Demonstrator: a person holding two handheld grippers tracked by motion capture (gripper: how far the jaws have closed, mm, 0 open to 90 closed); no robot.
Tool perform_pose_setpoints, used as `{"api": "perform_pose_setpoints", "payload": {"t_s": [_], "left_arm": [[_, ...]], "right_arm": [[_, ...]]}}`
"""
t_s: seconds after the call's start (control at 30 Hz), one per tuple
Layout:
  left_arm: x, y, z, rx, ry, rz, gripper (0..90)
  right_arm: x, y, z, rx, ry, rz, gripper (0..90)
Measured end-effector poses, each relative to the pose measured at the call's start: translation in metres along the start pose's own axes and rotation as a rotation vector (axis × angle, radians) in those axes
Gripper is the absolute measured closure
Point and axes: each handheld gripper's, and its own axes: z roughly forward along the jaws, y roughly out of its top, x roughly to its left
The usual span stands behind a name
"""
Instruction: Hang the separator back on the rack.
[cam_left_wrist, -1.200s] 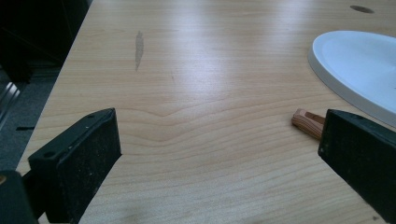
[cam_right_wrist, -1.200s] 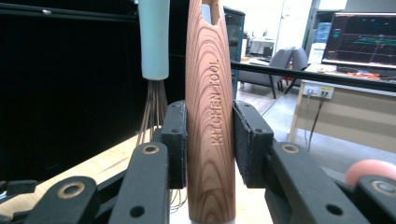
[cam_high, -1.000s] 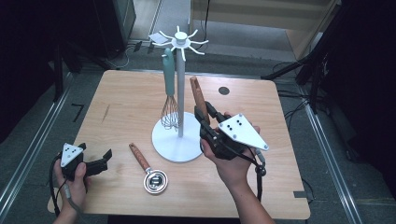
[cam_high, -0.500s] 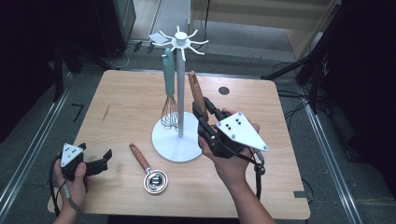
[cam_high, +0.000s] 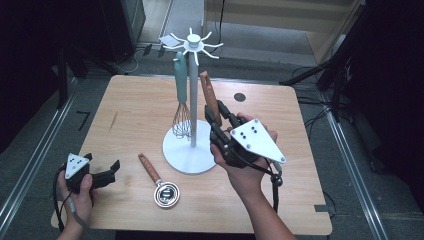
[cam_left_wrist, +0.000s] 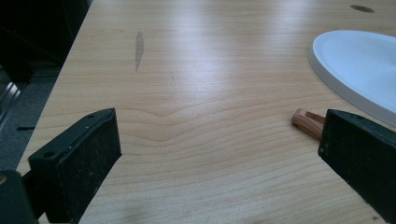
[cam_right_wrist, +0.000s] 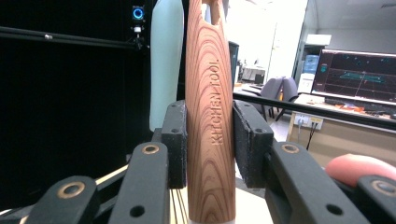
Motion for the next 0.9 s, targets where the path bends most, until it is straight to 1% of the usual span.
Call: {"api": "perform_pose_setpoints", "payload": {"t_s": [0.13,0.4,0.53,0.57,0.7,0.9], "left_arm": [[0.0,0.0,0.0,-0.001,-0.001,0.0,0.0],[0.0,0.0,0.0,-0.001,-0.002,0.002,0.0],[0.0,0.0,0.0,0.0,-0.002,0.003,0.0],[0.0,0.0,0.0,0.0,-0.001,0.002,0.0],[0.0,0.0,0.0,0.001,0.0,0.002,0.0],[0.0,0.0,0.0,0.0,-0.001,0.002,0.0]], "right_arm": [[0.001,0.002,0.0,-0.013,-0.007,0.011,70.0],[0.002,0.008,0.003,-0.036,-0.006,0.007,70.0],[0.003,0.009,0.004,-0.04,-0.01,0.004,70.0],[0.002,0.011,0.004,-0.042,-0.011,0.012,70.0],[0.002,0.013,0.004,-0.05,-0.012,0.012,70.0],[0.005,0.018,0.006,-0.054,-0.007,-0.003,70.0]]}}
